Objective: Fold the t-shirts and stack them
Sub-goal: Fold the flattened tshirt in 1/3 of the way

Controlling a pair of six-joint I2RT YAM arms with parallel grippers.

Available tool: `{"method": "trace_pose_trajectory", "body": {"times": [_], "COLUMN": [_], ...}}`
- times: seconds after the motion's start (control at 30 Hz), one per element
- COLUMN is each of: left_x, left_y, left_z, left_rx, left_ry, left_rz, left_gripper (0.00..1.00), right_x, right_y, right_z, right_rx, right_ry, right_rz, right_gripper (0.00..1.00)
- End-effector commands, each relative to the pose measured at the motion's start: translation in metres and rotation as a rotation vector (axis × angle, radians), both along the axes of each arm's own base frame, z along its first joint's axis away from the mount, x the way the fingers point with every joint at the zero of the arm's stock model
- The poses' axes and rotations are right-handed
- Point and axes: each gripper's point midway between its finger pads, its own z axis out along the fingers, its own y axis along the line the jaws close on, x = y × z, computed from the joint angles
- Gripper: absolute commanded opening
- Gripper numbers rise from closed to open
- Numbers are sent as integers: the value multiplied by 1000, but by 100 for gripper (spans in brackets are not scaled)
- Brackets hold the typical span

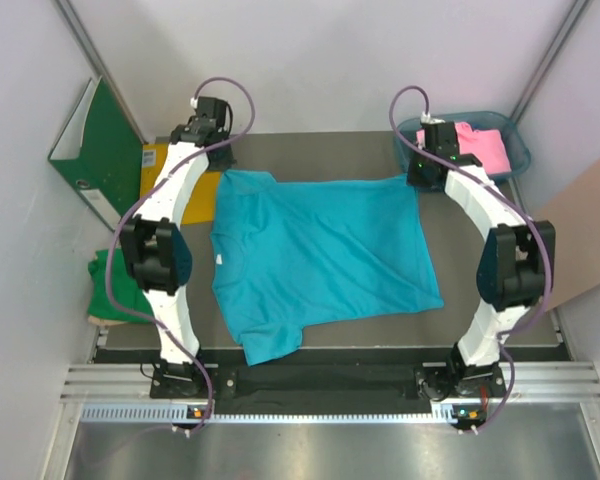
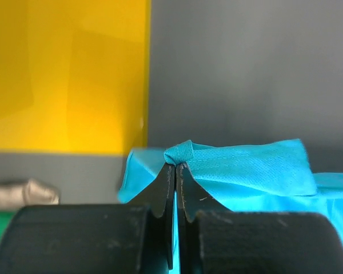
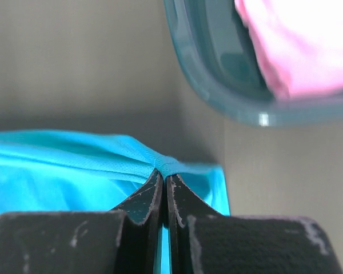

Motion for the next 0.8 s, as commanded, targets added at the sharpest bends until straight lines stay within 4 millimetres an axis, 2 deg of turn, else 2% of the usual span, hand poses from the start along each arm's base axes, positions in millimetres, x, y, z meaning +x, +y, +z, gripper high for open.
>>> {"method": "trace_pose_trajectory", "body": {"times": [0.0,0.17,0.2,0.23,0.3,0.33,0.4,0.43,0.6,0.77], "left_x": [-42,-100,-108,-122,-135,-149,-162,-174,-206,-223], "left_y": [7,8,6,8,8,8,8,10,9,4], "left_z": [14,-27,-27,-43,-45,-59,-62,-72,-88,-92], "left_rx": [-17,-26,-40,-35,-49,-53,-59,-56,-70,-73], "left_ry": [26,240,247,298,297,339,350,384,452,478], "left_rz": [37,40,34,39,38,35,41,44,47,22], "left_gripper": [0,0,0,0,0,0,0,0,0,0], "right_x": [-33,-58,-61,-65,-70,-75,-78,-81,-79,-79], "right_y": [-5,-5,-5,-5,-7,-7,-9,-9,-12,-15], "right_z": [13,-27,-33,-44,-54,-63,-71,-77,-86,-101], "right_rx": [16,5,2,-4,-17,-21,-31,-33,-53,-79], "right_ry": [23,135,148,175,204,230,256,269,295,342], "right_rz": [-22,-10,-10,-10,-15,-17,-25,-27,-46,-59], "right_gripper": [0,0,0,0,0,0,0,1,3,9]}}
